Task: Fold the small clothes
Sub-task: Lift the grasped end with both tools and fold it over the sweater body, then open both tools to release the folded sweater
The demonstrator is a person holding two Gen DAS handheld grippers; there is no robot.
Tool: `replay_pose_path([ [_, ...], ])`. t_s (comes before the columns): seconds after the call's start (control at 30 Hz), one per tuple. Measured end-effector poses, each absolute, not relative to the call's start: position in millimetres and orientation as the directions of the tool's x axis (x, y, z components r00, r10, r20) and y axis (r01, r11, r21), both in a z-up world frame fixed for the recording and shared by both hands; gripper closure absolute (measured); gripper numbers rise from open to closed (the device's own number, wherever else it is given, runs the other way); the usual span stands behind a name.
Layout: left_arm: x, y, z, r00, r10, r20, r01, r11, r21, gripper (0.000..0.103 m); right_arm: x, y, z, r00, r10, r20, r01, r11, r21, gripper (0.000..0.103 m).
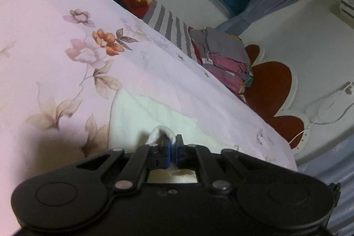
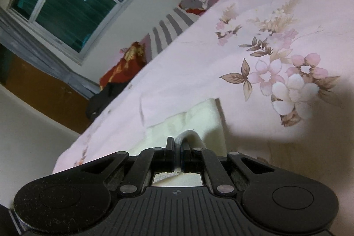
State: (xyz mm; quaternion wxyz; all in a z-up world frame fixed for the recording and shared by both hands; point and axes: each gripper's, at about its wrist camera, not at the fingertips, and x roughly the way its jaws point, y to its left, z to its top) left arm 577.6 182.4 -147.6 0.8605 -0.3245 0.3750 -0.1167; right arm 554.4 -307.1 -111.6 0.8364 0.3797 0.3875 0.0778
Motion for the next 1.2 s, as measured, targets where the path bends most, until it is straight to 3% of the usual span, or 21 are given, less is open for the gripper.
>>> replay_pose_path([
  [0.03, 581, 181, -149, 0.687, -0.454, -0.567, -0.033, 0.760, -0.649, 0.098, 559, -307, -114, 0.686, 0.429, -0.588, 0.163, 0.696, 0.699, 0.099],
  [0.1, 587, 179, -149, 0.687, -0.450, -0.571, -0.022, 0.772, -0.635, 0.076, 564, -305, -113, 0.691, 0.446, -0.569, 0.127, 0.700, 0.702, 0.099],
  [0.13, 587, 179, -147, 0.697, -0.435, -0.570, -0.017, 0.784, -0.620, 0.054, 566, -305, -112, 0.690, 0.441, -0.574, 0.120, 0.713, 0.691, 0.098],
  [0.17, 585, 180, -143, 0.717, -0.417, -0.559, -0.011, 0.795, -0.607, 0.033, 570, -303, -110, 0.680, 0.425, -0.597, 0.127, 0.734, 0.667, 0.082],
  [0.2, 581, 180, -139, 0.737, -0.402, -0.543, 0.001, 0.805, -0.594, 0.028, 570, -303, -107, 0.685, 0.398, -0.610, 0.133, 0.755, 0.642, 0.063],
  [0.23, 579, 180, -136, 0.747, -0.393, -0.536, 0.016, 0.817, -0.576, 0.027, 566, -303, -102, 0.710, 0.371, -0.599, 0.121, 0.773, 0.622, 0.031],
  [0.33, 577, 179, -132, 0.733, -0.383, -0.562, 0.052, 0.855, -0.516, 0.032, 558, -310, -96, 0.742, 0.352, -0.570, 0.087, 0.793, 0.603, 0.030],
  [0.43, 583, 173, -134, 0.689, -0.385, -0.614, 0.092, 0.886, -0.454, 0.047, 558, -310, -98, 0.727, 0.347, -0.592, 0.068, 0.822, 0.565, 0.030],
  [0.47, 586, 169, -135, 0.672, -0.384, -0.634, 0.106, 0.896, -0.430, 0.054, 559, -307, -99, 0.717, 0.353, -0.602, 0.054, 0.832, 0.552, 0.035],
  [0.7, 604, 152, -150, 0.587, -0.363, -0.723, 0.159, 0.928, -0.337, 0.076, 579, -276, -118, 0.625, 0.335, -0.706, -0.019, 0.910, 0.415, 0.063],
  [0.73, 605, 152, -151, 0.589, -0.362, -0.723, 0.160, 0.928, -0.335, 0.093, 580, -272, -120, 0.616, 0.319, -0.721, -0.030, 0.923, 0.383, 0.078],
  [0.77, 605, 154, -151, 0.595, -0.363, -0.718, 0.158, 0.928, -0.338, 0.101, 581, -268, -122, 0.611, 0.295, -0.734, -0.040, 0.938, 0.344, 0.092],
  [0.9, 595, 159, -142, 0.665, -0.378, -0.645, 0.176, 0.918, -0.356, 0.101, 575, -273, -114, 0.663, 0.277, -0.696, -0.050, 0.943, 0.329, 0.102],
  [1.03, 595, 158, -139, 0.698, -0.352, -0.624, 0.168, 0.927, -0.335, 0.101, 569, -276, -104, 0.726, 0.279, -0.628, -0.074, 0.940, 0.333, 0.102],
  [1.2, 610, 161, -161, 0.652, -0.345, -0.675, 0.095, 0.921, -0.378, 0.095, 584, -270, -134, 0.650, 0.249, -0.718, -0.023, 0.951, 0.310, 0.102],
])
